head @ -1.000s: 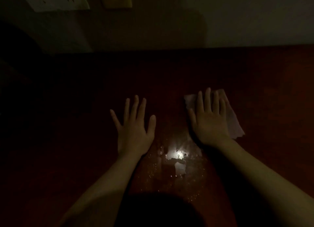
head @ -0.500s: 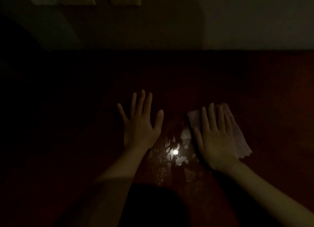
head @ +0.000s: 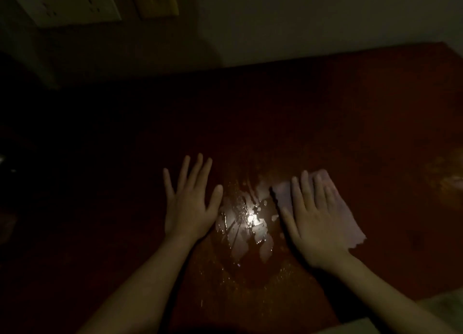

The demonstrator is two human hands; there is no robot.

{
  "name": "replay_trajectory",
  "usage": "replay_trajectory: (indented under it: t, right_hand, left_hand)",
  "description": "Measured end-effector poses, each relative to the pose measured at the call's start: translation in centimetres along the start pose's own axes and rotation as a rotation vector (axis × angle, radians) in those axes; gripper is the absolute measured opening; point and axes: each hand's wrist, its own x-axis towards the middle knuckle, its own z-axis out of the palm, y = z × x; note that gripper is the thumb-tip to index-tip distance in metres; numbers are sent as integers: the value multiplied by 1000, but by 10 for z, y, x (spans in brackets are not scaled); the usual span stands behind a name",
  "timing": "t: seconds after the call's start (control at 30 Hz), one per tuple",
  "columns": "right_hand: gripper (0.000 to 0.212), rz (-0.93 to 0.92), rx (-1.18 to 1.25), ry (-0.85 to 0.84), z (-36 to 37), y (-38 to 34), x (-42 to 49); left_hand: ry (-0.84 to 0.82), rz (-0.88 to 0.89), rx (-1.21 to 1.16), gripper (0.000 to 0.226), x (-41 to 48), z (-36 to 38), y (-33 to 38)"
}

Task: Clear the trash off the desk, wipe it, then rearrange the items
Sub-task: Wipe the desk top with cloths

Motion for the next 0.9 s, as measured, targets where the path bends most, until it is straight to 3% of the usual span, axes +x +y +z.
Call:
replay_trajectory:
  t: [0.07, 0.13, 0.23, 0.3, 0.4, 0.53, 0.73, 0.9]
  right_hand:
    - [68, 45, 46, -4, 5, -27, -10]
    - [65, -52, 29, 6, 7, -40, -45]
    - [64, -191, -44, -11, 8, -20, -102]
    - [65, -190, -81, -40, 6, 1, -115]
    - [64, -63, -113, -80, 5, 5, -98]
    - [69, 174, 9, 38, 11, -34, -43]
    - [66, -184, -65, 18, 12, -53, -9]
    - [69, -52, -5, -5, 5, -55, 54]
  left_hand:
    - [-14, 9, 4, 70, -6, 0, 0]
    - [-33, 32, -1, 68, -22, -4, -1]
    - [-55, 63, -41, 63, -55, -13, -10]
    - [-40, 42, -71, 61, -66, -17, -18]
    - [7, -18, -118, 62, -64, -19, -23]
    - [42, -59, -81, 65, -51, -15, -30]
    - [11, -209, 76, 75, -16, -14, -51]
    - [-63, -310, 137, 78, 6, -11, -50]
